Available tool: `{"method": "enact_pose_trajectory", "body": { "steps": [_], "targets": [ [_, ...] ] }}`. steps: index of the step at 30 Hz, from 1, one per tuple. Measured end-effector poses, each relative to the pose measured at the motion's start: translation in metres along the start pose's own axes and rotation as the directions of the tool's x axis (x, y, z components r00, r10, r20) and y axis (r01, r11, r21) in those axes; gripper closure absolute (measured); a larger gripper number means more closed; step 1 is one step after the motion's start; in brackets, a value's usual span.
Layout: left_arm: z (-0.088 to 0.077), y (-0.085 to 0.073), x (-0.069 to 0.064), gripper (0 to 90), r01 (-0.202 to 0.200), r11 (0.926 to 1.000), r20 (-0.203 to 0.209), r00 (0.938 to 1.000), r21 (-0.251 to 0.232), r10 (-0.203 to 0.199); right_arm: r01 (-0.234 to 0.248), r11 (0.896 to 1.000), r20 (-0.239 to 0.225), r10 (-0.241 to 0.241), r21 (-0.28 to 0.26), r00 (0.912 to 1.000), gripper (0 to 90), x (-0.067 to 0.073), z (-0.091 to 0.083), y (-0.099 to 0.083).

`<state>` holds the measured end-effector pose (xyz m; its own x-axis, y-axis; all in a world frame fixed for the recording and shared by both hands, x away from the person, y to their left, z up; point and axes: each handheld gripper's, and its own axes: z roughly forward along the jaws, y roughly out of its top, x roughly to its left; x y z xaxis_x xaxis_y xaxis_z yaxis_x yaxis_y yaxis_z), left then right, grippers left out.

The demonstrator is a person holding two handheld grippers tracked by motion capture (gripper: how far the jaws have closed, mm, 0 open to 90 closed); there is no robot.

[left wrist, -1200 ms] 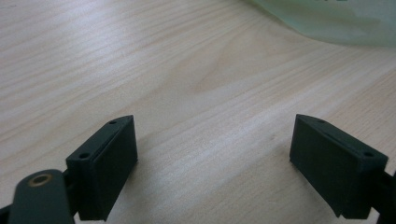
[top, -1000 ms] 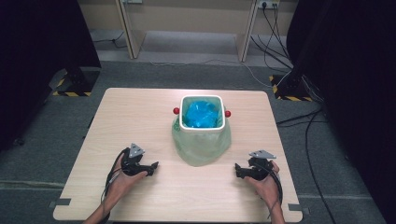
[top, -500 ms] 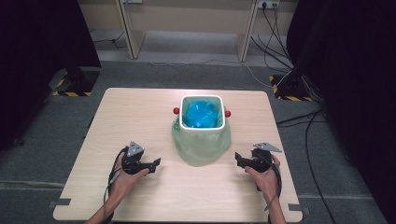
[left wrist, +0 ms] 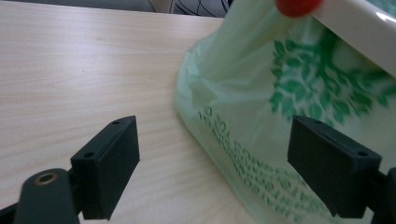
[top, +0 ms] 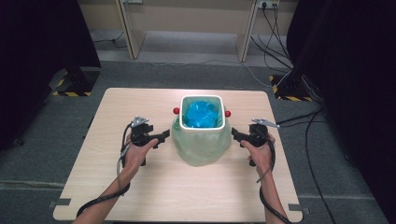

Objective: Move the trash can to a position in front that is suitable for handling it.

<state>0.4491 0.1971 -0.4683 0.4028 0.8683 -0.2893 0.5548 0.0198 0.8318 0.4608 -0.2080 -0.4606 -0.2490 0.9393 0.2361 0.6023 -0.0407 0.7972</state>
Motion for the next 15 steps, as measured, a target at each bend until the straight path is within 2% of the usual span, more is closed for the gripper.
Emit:
{"method": "enact_pose_trajectory", "body": {
  "steps": [3, 5, 12, 15],
  "targets": [
    [0.011, 0.009, 0.003, 16.2, 0.047, 0.9984, -0.021, 0.9986, -0.03, -0.048, -0.007, 1.0, -0.009, 0.007, 0.008, 0.9999, 16.1, 0.004, 0.008, 0.003],
    [0.019, 0.013, 0.003, 16.2, 0.055, 0.9979, -0.026, 0.9981, -0.032, -0.056, -0.005, 1.0, -0.006, 0.006, 0.029, 1.0, 16.2, 0.009, 0.02, 0.006],
    [0.041, 0.017, -0.003, 16.2, 0.098, 0.9947, -0.004, 0.9952, -0.031, -0.098, -0.033, 0.999, -0.006, 0.034, 0.043, 0.9994, 16.6, 0.014, 0.038, 0.01],
    [0.047, 0.015, -0.009, 16.2, 0.12, 0.9925, 0.027, 0.9925, -0.023, -0.119, -0.052, 0.998, -0.022, 0.053, 0.042, 0.9984, 19.0, 0.017, 0.042, 0.011]
  ]
}}
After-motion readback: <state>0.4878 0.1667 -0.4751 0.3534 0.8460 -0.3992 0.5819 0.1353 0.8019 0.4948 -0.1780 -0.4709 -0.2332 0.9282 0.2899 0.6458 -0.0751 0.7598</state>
